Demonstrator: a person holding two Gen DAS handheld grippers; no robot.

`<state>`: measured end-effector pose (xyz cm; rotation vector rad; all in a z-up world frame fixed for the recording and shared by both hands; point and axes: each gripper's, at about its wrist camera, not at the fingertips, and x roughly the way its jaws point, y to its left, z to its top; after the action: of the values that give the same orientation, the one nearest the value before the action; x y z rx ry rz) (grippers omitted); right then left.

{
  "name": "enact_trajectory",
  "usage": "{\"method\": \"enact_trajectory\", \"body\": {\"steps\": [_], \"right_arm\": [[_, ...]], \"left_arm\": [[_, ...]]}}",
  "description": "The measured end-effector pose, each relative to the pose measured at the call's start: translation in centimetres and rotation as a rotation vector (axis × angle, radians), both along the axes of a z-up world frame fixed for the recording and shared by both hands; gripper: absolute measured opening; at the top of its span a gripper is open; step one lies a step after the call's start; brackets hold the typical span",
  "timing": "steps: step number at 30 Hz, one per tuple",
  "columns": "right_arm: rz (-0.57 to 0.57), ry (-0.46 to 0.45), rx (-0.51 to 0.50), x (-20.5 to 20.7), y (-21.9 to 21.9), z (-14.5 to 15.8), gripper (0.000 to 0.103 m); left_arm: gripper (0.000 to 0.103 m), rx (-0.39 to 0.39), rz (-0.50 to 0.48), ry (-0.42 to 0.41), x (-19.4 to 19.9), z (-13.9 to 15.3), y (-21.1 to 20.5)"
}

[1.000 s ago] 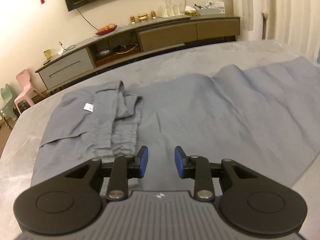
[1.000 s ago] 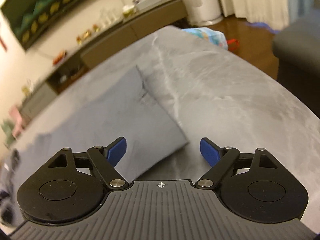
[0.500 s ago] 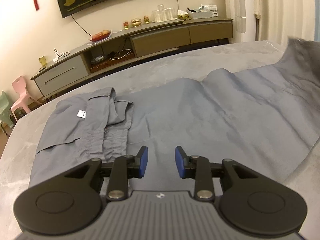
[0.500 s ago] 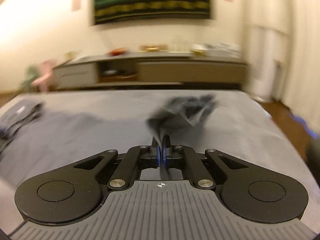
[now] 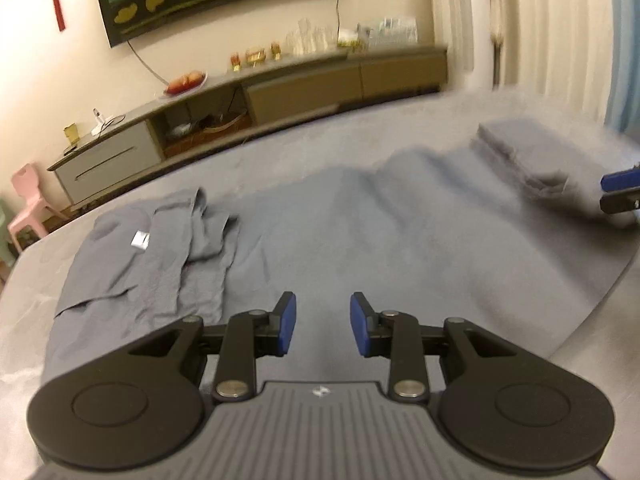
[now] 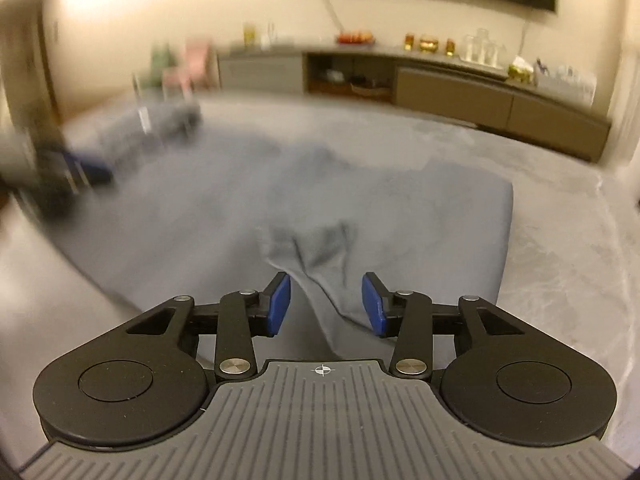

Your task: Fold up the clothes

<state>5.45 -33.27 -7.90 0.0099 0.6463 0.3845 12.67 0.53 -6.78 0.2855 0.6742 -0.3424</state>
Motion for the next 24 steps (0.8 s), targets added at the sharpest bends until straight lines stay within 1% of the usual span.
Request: {"method": "enact_trajectory", "body": {"steps": [1,2,3,4,5,6,8,10,12,14,15,16,17,18,19,20,21,22,24], "right_arm": [[-0.024,-0.014,0.081,-0.2,-1.3,0.9,0.039],[-0.059,-0.024,0.136,-0.2,-2.4,1.4,0.039],[-0.099,-0.028,0.175,0.0,-3.4,1.8,0.04],[-0.136,-0.021,0.194,0.3,-4.2,1.8,0.039],[-0.169,-0.001,0.193,0.8,-4.7,1.4,0.039],[-0.202,0.02,0.18,1.3,-5.1,1.0,0.039],[-0.264,0.068,0.135,2.3,-5.5,0.0,0.04],[-0.305,0.098,0.111,2.9,-5.9,-0.8,0.04],[-0.32,0.116,0.099,3.2,-6.5,-1.3,0.04],[-0.326,0.129,0.102,3.0,-7.1,-1.7,0.04],[-0.329,0.136,0.104,2.9,-7.5,-1.9,0.041],[-0.332,0.142,0.105,2.8,-7.8,-2.1,0.042],[-0.334,0.149,0.106,2.7,-8.1,-2.3,0.042],[-0.331,0.155,0.107,2.7,-8.2,-2.6,0.043],[-0.322,0.161,0.105,2.9,-8.0,-2.7,0.045],[-0.313,0.165,0.106,2.9,-8.0,-2.8,0.046],[-0.302,0.169,0.109,2.9,-8.1,-2.9,0.047],[-0.294,0.172,0.113,2.9,-8.2,-2.9,0.05],[-0.289,0.173,0.125,3.1,-8.2,-2.7,0.053]], "left_arm": [[0.031,-0.039,-0.009,-0.007,-0.3,0.5,0.0],[0.032,-0.088,-0.023,0.005,-0.5,0.9,-0.2],[0.034,-0.145,-0.031,0.038,-0.4,1.3,-0.4],[0.036,-0.224,-0.045,0.095,-0.2,1.6,-1.0],[0.042,-0.301,-0.059,0.15,0.1,1.8,-1.6],[0.052,-0.372,-0.074,0.199,0.4,1.9,-2.4],[0.061,-0.502,-0.095,0.302,1.3,1.5,-5.1],[0.063,-0.561,-0.117,0.368,2.2,0.7,-8.6],[0.064,-0.49,-0.114,0.377,3.2,-0.3,-12.7],[0.064,-0.367,-0.029,0.376,4.7,-1.9,-16.1],[0.061,-0.331,0.028,0.383,5.4,-2.7,-17.0],[0.063,-0.305,0.072,0.388,6.0,-3.3,-17.9],[0.063,-0.317,0.06,0.387,6.0,-3.3,-18.4],[0.059,-0.33,0.049,0.385,6.0,-3.3,-18.8],[0.048,-0.339,0.04,0.381,6.0,-3.2,-19.3],[0.018,-0.335,0.038,0.364,5.7,-3.0,-19.5],[0.006,-0.331,0.036,0.347,5.3,-2.7,-19.7],[0.006,-0.333,0.036,0.332,5.0,-2.4,-19.8],[0.005,-0.393,0.061,0.32,4.1,-1.5,-18.6]]}}
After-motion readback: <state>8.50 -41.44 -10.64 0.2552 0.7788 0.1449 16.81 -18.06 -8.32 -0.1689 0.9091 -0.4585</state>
